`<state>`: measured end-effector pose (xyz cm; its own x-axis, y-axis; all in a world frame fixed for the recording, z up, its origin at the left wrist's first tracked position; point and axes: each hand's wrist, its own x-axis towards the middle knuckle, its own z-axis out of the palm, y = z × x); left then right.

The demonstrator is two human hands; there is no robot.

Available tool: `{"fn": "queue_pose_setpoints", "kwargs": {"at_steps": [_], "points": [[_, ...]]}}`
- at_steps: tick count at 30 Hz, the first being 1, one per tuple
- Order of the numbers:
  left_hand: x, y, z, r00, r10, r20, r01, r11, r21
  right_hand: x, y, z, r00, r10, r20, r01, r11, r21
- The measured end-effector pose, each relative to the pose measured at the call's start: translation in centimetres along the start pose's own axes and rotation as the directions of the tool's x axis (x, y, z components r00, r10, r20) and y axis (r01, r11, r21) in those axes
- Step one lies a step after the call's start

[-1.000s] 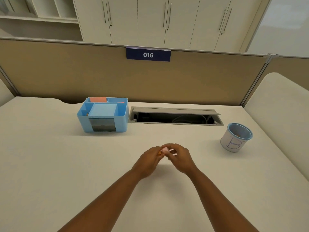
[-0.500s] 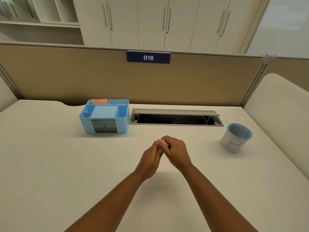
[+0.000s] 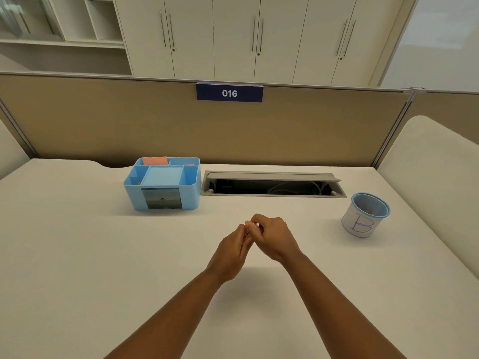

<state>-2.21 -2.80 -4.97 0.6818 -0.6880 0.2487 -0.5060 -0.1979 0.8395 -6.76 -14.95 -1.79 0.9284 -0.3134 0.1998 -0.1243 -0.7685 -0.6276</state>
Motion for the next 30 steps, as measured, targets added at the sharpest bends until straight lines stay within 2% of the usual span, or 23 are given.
{"fn": "queue_pose_setpoints", "kwargs": {"at_steps": [3,5,11,19,24,27,30], "points": [[-0.1,0.2,0.4,0.999,0.028,-0.046,-0.022,0.992,0.127,0.2,-0.3,0.0,0.996,0.082,-0.035,-0.087,0.981,-0.176],[-0.1,0.3,0.6,0.997,0.044,-0.069,-0.032,0.985,0.170,0.2,-0.4,0.1,0.993,0.099,-0.061,-0.109,0.974,-0.197],[0.0,0.6,0.6,0.997,0.045,-0.056,-0.036,0.987,0.154,-0.2,0.1,0.3,0.992,0.034,-0.120,-0.043,0.996,-0.075],[-0.1,0.1,0.5,0.986,0.141,-0.088,-0.106,0.942,0.317,0.0,0.8,-0.1,0.999,-0.026,-0.034,0.027,0.999,0.034],[-0.2,0.2,0.4,0.985,0.094,-0.142,-0.063,0.976,0.210,0.2,0.5,-0.5,0.998,-0.068,-0.015,0.069,0.997,0.027],[0.0,0.0,0.3,0.993,0.040,-0.115,-0.027,0.994,0.109,0.4,0.3,-0.3,0.999,0.010,0.047,-0.012,0.999,0.050],[0.1,0.0,0.1,0.999,-0.026,-0.038,0.026,1.000,0.015,0.4,0.2,-0.2,0.995,0.087,0.052,-0.095,0.981,0.169]]}}
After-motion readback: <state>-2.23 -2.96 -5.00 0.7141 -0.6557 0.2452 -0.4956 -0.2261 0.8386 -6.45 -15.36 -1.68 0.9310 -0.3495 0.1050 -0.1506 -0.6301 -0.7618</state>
